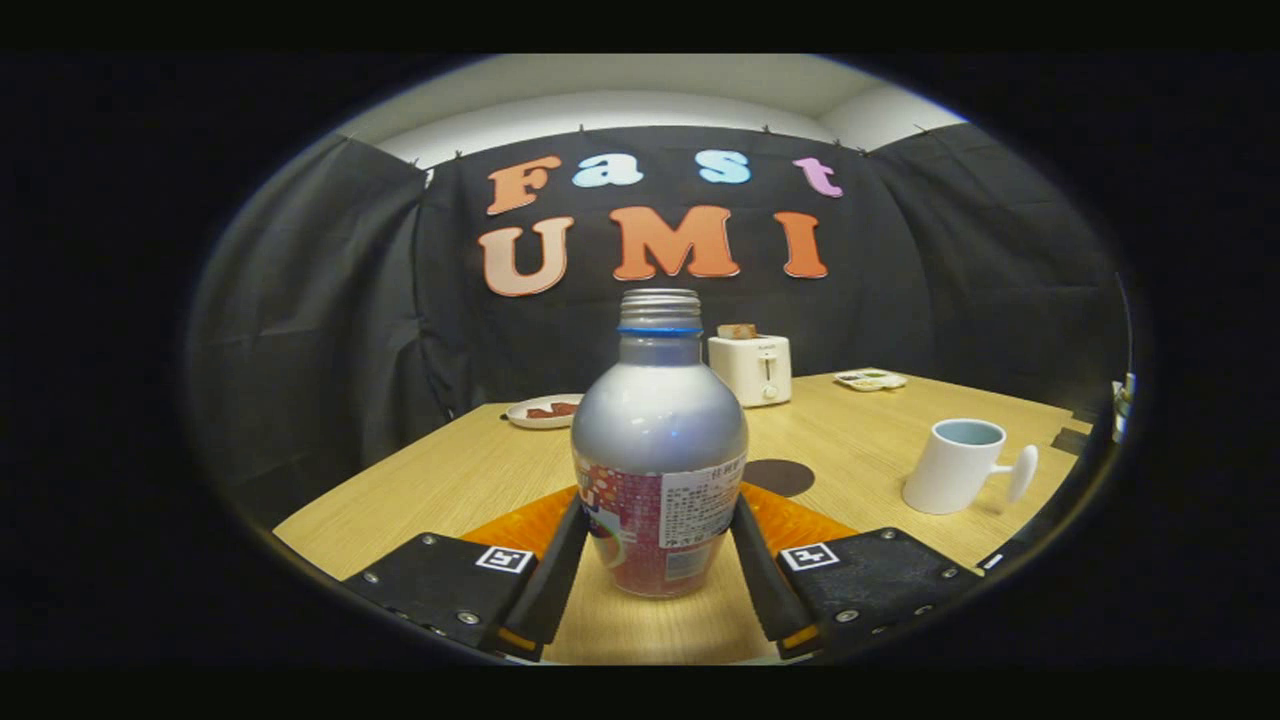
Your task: Take the bottle from table, then pour the juice into the cup, finally place the bottle on the coaster
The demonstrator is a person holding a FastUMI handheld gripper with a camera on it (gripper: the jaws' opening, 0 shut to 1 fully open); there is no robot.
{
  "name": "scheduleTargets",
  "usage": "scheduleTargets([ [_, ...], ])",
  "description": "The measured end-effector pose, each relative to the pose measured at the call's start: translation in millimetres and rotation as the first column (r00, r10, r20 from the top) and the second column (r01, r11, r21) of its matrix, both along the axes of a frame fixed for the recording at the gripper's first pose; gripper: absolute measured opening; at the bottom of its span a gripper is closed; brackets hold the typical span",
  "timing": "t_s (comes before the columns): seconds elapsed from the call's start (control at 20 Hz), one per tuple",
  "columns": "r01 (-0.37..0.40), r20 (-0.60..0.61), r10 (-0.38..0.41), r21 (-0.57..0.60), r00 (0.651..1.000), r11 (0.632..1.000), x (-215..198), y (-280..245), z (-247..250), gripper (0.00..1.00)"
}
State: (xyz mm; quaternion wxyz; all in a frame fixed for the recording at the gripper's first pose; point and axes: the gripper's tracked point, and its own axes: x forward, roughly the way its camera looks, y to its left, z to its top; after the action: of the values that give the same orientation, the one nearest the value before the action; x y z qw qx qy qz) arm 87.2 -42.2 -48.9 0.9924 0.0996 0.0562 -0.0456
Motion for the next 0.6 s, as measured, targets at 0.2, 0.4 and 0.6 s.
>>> scheduleTargets([
  [0.2,0.039,-0.003,-0.039,0.086,0.999,0.996,1,-19,6,0.75],
  [0.4,0.063,-0.022,-0.060,0.182,0.998,0.981,1,-36,9,0.75],
  [0.6,0.104,-0.026,-0.100,0.289,0.995,0.952,4,-57,13,0.75],
])
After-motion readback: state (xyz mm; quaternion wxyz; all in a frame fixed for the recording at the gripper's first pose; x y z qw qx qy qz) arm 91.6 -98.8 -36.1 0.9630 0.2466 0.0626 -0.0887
